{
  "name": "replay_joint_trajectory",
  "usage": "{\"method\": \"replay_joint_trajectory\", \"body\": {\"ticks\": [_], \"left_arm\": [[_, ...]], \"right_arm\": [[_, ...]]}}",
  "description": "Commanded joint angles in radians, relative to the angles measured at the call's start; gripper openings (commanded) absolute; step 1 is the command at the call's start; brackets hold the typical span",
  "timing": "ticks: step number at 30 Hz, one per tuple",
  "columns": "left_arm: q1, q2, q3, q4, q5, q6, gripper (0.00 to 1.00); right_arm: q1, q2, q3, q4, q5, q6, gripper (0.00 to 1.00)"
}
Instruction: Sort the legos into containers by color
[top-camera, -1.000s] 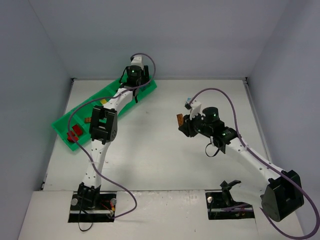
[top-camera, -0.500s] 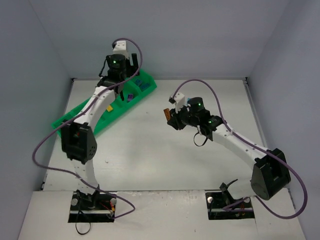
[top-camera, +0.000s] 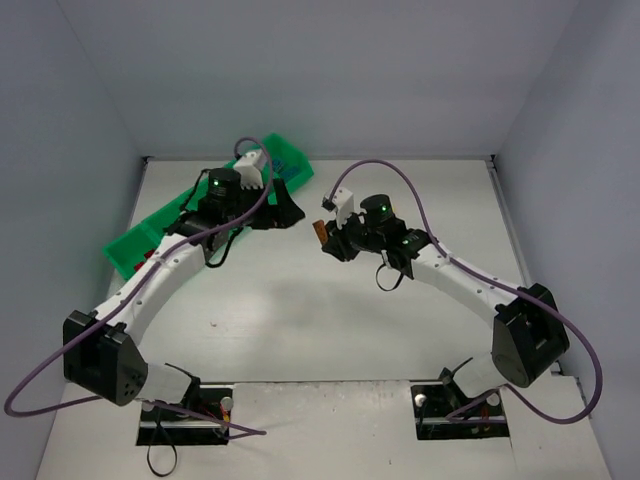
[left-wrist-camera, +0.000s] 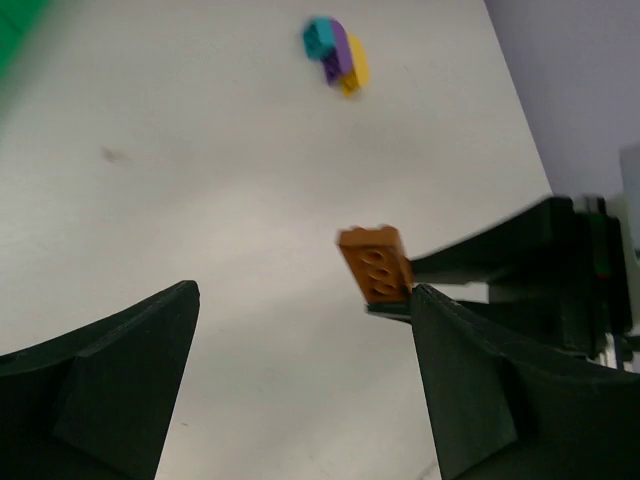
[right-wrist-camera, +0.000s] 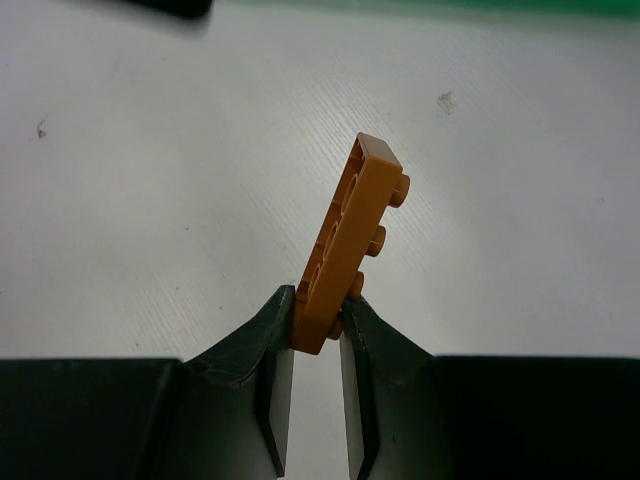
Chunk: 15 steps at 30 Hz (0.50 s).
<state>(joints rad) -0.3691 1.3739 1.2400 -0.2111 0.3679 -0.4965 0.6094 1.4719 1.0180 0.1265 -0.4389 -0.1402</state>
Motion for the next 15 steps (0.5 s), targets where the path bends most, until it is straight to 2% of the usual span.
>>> {"method": "replay_joint_trajectory", "body": {"ticks": [1,11,15], "left_arm": [[-0.066,-0.062,-0.004,0.061,0.135,-0.095,0.80],[-0.099,-0.081,-0.089,0.147,0.063,-0.267,0.80],[-0.123,-0.047,-0.086,0.162,0.045,-0.278,0.80]], "right_arm": [[0.018,-0.001,0.053,0.085,-0.027,-0.013,0.00],[0.047,0.007,0.042,0.101,-0.023,-0.004,0.00],[0.052,0.005,0.042,0.111,-0.024,0.007,0.00]]}}
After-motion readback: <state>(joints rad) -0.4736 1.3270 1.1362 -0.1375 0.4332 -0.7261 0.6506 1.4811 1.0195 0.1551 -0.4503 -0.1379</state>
